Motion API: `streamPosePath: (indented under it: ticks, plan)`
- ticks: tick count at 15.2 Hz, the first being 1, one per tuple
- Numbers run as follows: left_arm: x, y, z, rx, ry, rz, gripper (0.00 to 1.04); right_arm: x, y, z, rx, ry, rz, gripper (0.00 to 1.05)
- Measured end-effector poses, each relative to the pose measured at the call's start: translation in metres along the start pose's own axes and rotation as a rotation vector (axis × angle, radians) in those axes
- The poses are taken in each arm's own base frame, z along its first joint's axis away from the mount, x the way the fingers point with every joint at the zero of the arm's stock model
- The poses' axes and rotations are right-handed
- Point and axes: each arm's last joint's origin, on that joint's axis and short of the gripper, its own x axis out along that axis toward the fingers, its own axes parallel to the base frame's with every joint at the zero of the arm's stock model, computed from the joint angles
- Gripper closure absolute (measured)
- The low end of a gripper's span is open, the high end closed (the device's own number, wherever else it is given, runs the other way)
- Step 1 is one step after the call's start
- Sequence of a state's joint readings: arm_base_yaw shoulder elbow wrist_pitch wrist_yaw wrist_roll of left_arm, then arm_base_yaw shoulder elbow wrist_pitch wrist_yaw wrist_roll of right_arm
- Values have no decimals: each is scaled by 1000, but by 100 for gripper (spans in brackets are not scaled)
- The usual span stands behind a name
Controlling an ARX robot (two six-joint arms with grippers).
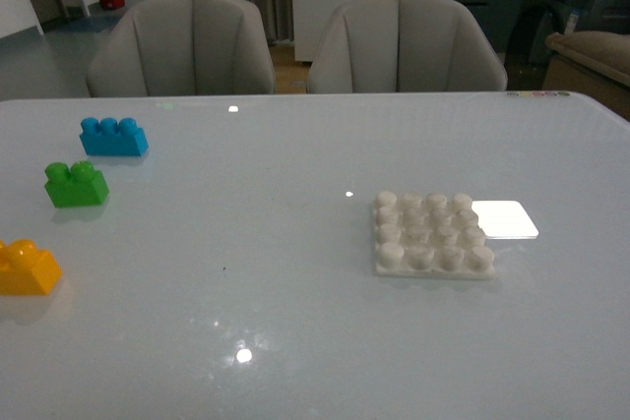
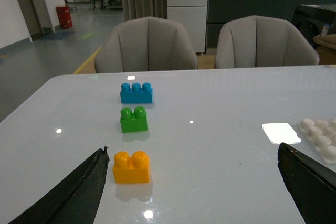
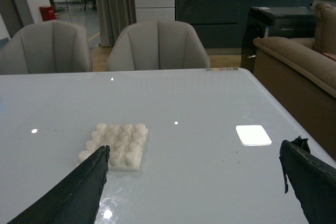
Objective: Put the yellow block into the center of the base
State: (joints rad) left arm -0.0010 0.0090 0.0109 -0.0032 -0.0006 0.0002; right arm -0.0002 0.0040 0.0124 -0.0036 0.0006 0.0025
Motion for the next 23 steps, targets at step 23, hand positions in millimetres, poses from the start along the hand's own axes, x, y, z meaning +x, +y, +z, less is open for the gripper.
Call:
streamPosePath:
  ticks: [23]
  plan:
    - [0,0,0,0,0,0,7,65,-20,67,64,-137,132,6]
